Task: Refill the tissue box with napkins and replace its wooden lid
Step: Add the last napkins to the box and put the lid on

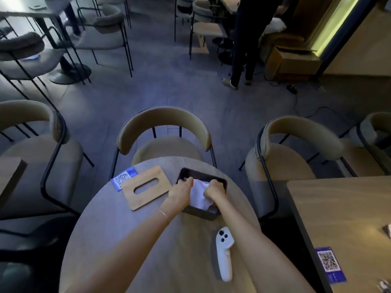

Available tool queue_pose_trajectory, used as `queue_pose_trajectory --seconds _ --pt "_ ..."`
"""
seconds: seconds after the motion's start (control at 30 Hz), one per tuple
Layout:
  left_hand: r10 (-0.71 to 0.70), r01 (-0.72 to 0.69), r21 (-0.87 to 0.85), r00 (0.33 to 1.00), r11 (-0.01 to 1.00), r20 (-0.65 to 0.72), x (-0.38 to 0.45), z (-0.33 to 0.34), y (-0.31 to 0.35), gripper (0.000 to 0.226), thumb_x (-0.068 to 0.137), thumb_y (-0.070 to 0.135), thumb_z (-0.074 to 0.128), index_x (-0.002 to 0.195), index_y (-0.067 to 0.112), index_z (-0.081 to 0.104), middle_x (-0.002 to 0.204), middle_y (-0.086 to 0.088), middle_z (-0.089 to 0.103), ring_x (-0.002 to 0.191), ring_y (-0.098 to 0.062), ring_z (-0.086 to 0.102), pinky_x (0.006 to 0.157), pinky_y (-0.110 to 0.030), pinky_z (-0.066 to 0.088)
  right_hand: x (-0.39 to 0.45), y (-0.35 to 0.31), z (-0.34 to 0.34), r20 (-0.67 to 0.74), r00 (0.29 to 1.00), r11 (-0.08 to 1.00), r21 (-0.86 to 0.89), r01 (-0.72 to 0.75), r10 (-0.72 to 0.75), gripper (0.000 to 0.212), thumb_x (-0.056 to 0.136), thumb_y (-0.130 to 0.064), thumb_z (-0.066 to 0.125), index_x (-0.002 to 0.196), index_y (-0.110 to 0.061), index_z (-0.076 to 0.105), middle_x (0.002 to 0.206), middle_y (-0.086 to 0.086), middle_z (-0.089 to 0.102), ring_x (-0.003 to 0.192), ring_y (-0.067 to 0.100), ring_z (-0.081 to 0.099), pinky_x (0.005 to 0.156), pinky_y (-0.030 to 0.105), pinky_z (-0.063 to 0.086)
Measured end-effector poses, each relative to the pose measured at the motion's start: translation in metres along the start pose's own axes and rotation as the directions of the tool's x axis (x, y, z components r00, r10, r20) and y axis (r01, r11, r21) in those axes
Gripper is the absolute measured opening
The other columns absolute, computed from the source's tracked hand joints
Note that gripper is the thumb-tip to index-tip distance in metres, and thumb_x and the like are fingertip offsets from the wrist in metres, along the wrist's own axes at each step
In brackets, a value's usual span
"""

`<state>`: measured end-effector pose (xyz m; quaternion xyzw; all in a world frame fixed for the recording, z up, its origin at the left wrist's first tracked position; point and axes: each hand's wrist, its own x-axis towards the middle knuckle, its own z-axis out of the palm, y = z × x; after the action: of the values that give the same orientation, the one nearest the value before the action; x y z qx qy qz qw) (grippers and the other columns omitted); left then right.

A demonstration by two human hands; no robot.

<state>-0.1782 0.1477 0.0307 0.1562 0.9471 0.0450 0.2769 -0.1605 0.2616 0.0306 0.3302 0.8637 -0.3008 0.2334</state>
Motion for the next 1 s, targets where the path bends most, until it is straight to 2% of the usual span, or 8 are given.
queue_pose_trajectory --seconds 0.13,0.33,0.5,0.63,0.87,0.93,1.0 --pt "-0.073 0.065 0.171 0.996 0.983 0.043 0.008 0.007 0.003 0.047 0.096 0.017 0.048 0.142 0.014 0.037 0.140 -0.010 0.043 0.130 -0.025 0.046 0.099 -0.037 0.045 -0.001 -0.002 0.008 -0.043 0.999 0.998 -0.070 0.000 -0.003 0.038 0.094 -0.001 0.043 0.131 0.002 0.052 0.133 0.020 0.055 0.121 0.034 0.056 0.094 0.038 0.049" --pt "-0.093 0.095 0.202 0.995 0.975 -0.019 -0.006 0.021 0.002 0.041 0.099 0.014 0.042 0.140 0.009 0.041 0.142 -0.009 0.046 0.131 -0.022 0.046 0.102 -0.029 0.043 -0.014 0.000 0.024 -0.071 0.996 0.980 -0.193 0.039 -0.053 0.037 0.097 0.003 0.035 0.132 0.003 0.050 0.136 0.018 0.051 0.122 0.032 0.055 0.094 0.038 0.049" --pt "-0.159 0.158 0.153 0.987 0.976 -0.004 -0.038 0.034 -0.016 0.045 0.099 0.015 0.046 0.142 0.009 0.037 0.141 -0.010 0.048 0.129 -0.022 0.050 0.101 -0.030 0.045 -0.041 -0.001 0.044 -0.028 0.996 0.972 -0.221 0.078 -0.086 0.035 0.098 0.002 0.035 0.128 0.003 0.053 0.133 0.018 0.055 0.120 0.032 0.057 0.094 0.038 0.049" --pt "-0.187 0.189 0.131 0.982 0.973 -0.027 -0.071 0.045 -0.033 0.045 0.101 0.012 0.039 0.146 0.009 0.031 0.143 -0.010 0.045 0.130 -0.022 0.049 0.102 -0.030 0.044 -0.072 0.000 0.062 0.046 0.989 0.964 -0.220 0.146 -0.139 0.036 0.099 -0.004 0.033 0.130 0.005 0.050 0.136 0.024 0.051 0.124 0.038 0.051 0.099 0.041 0.043" --pt "-0.221 0.221 0.098 0.975 0.970 -0.008 -0.126 0.068 -0.055 0.046 0.101 0.012 0.039 0.145 0.007 0.031 0.145 -0.011 0.042 0.131 -0.023 0.048 0.103 -0.029 0.043 -0.122 0.002 0.089 0.098 0.979 0.900 -0.385 0.203 -0.178 0.037 0.095 0.003 0.042 0.131 0.002 0.050 0.138 0.018 0.050 0.125 0.032 0.053 0.097 0.038 0.048" --pt "-0.235 0.234 0.046 0.972 0.971 0.006 -0.138 0.072 -0.062 0.044 0.099 0.012 0.042 0.142 0.007 0.036 0.143 -0.013 0.042 0.127 -0.026 0.051 0.100 -0.032 0.045 -0.135 -0.003 0.089 0.091 0.968 0.857 -0.449 0.251 -0.236 0.034 0.094 0.004 0.044 0.126 0.001 0.055 0.133 0.018 0.055 0.122 0.032 0.056 0.095 0.038 0.049" --pt "-0.213 0.213 -0.021 0.976 0.977 -0.037 -0.145 0.074 -0.067 0.039 0.095 0.009 0.049 0.134 0.008 0.044 0.138 -0.013 0.043 0.120 -0.027 0.056 0.093 -0.034 0.049 -0.146 -0.011 0.085 0.039 0.933 0.779 -0.538 0.322 -0.359 0.031 0.095 0.004 0.044 0.121 -0.001 0.059 0.127 0.018 0.060 0.117 0.033 0.059 0.090 0.038 0.051"
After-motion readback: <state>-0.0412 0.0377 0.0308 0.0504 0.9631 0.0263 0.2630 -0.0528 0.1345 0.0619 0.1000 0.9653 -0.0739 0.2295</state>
